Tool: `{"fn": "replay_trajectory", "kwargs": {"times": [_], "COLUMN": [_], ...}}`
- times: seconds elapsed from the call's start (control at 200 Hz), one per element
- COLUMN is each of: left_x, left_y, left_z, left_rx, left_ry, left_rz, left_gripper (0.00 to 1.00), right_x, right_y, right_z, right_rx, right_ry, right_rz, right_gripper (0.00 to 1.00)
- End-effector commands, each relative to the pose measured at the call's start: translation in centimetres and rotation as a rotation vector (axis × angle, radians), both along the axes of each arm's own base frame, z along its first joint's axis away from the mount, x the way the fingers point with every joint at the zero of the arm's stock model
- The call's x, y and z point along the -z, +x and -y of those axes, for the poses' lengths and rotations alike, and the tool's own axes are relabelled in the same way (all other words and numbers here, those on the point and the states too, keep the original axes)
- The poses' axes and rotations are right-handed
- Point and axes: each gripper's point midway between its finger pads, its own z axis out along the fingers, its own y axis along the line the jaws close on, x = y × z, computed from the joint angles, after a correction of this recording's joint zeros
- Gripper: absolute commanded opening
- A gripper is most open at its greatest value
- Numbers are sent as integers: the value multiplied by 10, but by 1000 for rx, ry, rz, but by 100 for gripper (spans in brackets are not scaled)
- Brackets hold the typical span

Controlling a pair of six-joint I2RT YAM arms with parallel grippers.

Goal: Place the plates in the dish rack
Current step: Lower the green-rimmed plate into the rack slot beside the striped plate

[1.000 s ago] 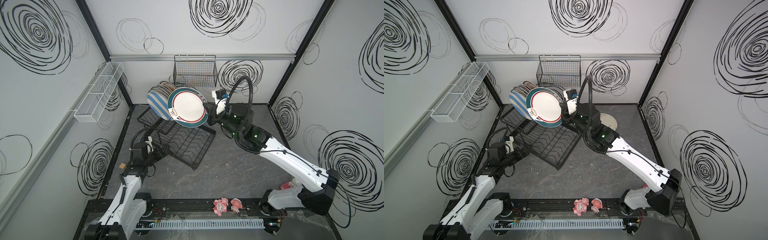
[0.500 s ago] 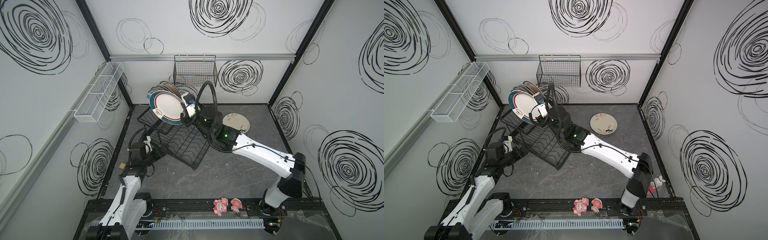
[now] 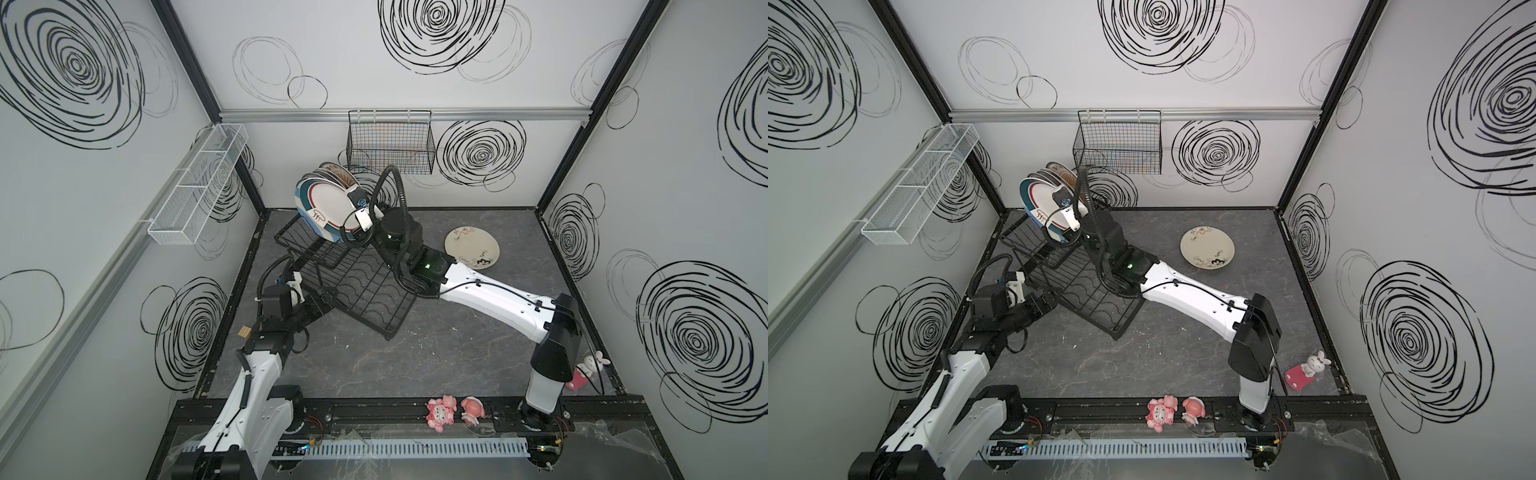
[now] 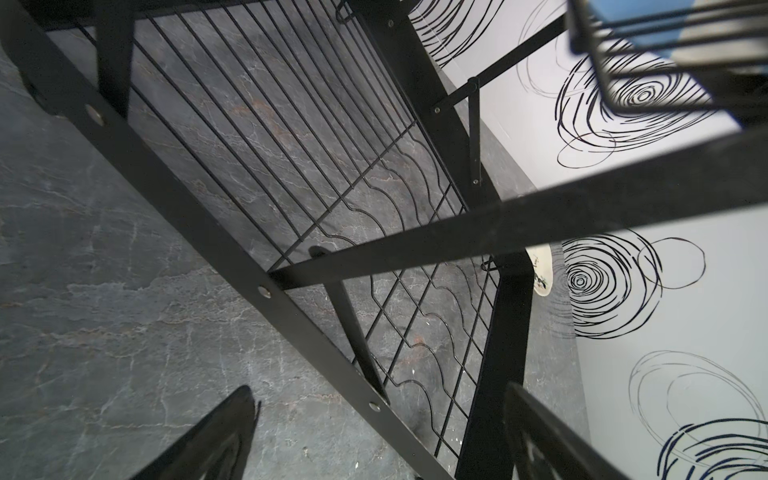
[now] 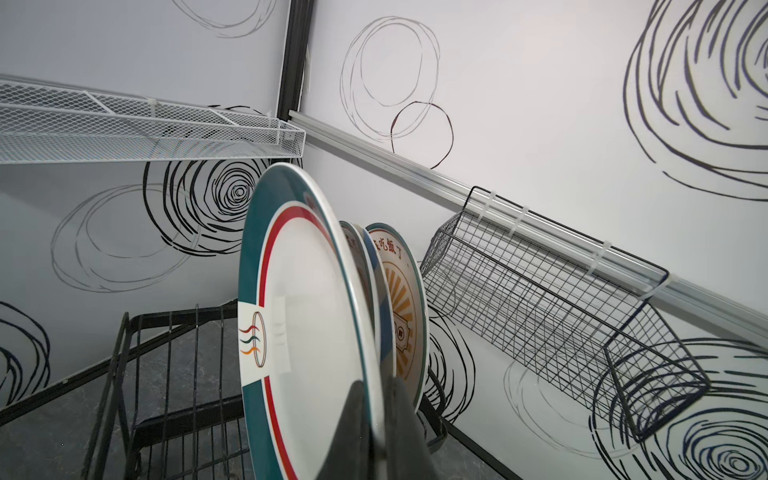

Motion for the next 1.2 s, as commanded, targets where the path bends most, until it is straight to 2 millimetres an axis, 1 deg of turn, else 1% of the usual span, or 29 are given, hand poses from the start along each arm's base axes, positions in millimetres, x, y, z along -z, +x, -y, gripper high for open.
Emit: {"fn": "replay_trajectory", "kwargs": {"times": [0.0, 0.175, 0.5, 0.595, 0.725, 0.87, 1.066, 1.196], "left_x": [-9, -9, -9, -8, -10, -12, -13, -13], "left_y": [5, 5, 5, 5, 6, 8, 9, 9], "left_z": [-1, -1, -1, -5, -17, -29, -30, -30], "left_rx": [6, 7, 4, -12, -57, -86, -85, -85], "left_ry": [4, 4, 5, 14, 20, -10, -26, -26], "left_rz": [52, 53, 50, 45, 47, 58, 63, 62], "left_gripper": [96, 96, 96, 96, 96, 96, 96, 96], "right_x": [-50, -47, -28, -23, -17, -12, -5, -4], "right_y": [-4, -1, 7, 8, 12, 17, 26, 32], "right_z": [9, 3, -12, -15, -18, -22, -27, -26], "right_rx": [26, 20, 11, 7, 12, 19, 42, 76], "right_ry": [99, 82, 57, 53, 48, 45, 40, 40], "right_rz": [106, 115, 92, 85, 77, 74, 71, 78], "right_gripper": [0, 0, 0, 0, 0, 0, 0, 0]}}
